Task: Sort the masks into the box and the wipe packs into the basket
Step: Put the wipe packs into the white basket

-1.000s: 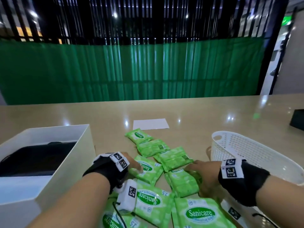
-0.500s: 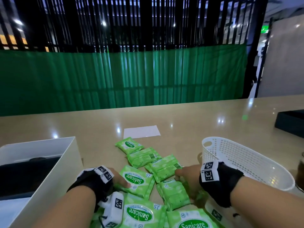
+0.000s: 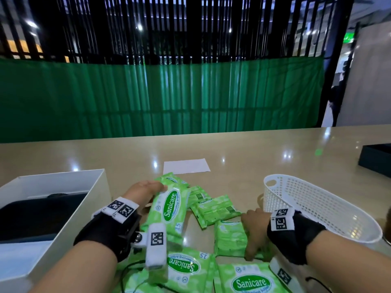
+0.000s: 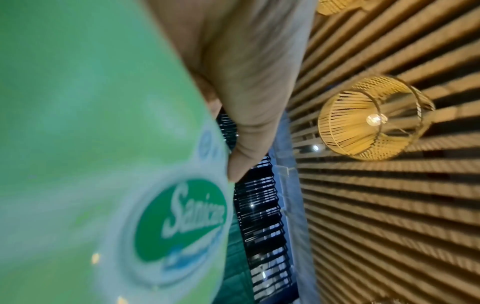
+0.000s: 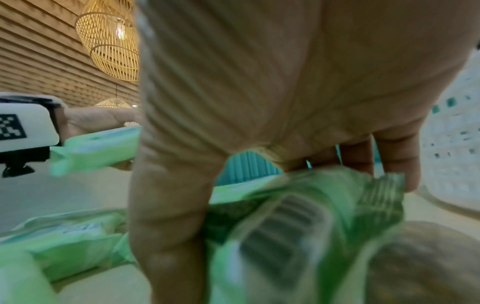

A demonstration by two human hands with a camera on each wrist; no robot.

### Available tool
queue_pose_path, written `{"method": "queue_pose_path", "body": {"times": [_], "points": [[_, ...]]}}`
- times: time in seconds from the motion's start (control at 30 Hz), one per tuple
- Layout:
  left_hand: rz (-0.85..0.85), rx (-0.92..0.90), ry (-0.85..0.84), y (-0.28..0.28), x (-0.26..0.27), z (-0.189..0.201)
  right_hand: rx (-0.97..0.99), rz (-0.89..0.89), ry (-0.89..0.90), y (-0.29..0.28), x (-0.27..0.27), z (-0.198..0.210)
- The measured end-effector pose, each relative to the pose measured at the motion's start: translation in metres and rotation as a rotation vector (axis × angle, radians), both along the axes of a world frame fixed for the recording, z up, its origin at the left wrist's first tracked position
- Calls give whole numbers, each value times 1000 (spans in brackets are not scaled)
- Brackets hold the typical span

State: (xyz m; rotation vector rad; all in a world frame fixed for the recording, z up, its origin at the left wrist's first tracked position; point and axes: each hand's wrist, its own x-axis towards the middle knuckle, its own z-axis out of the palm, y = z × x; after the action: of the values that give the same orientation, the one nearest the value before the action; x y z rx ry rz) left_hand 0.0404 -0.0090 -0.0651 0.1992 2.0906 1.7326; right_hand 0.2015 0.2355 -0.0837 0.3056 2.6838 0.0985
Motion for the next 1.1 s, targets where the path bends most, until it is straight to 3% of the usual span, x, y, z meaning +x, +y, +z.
{"method": "queue_pose_path", "body": {"times": [0.1,0.27,0.53,0.77,0.87,1.0,1.1], "points": [[-6,102,-221,2,9,-8,34,-9,41,5,4,3],[-34,104,-355,12,19,-28,33,3,91,11,6,13],[31,9,-427,18,35,-68,-35,-90,107,14,6,10],[-143,-18,-437,7,51,-53,-74,-157,101,20,9,-1],[-123,114,-437,1,48,-41,-125,-139,145,22,10,4],[-26,466,-468,-4,43,-12,-239,-153,297,28,12,15],[-48,522,-454,-9,47,6,-299,-163,442,29,16,19]]}}
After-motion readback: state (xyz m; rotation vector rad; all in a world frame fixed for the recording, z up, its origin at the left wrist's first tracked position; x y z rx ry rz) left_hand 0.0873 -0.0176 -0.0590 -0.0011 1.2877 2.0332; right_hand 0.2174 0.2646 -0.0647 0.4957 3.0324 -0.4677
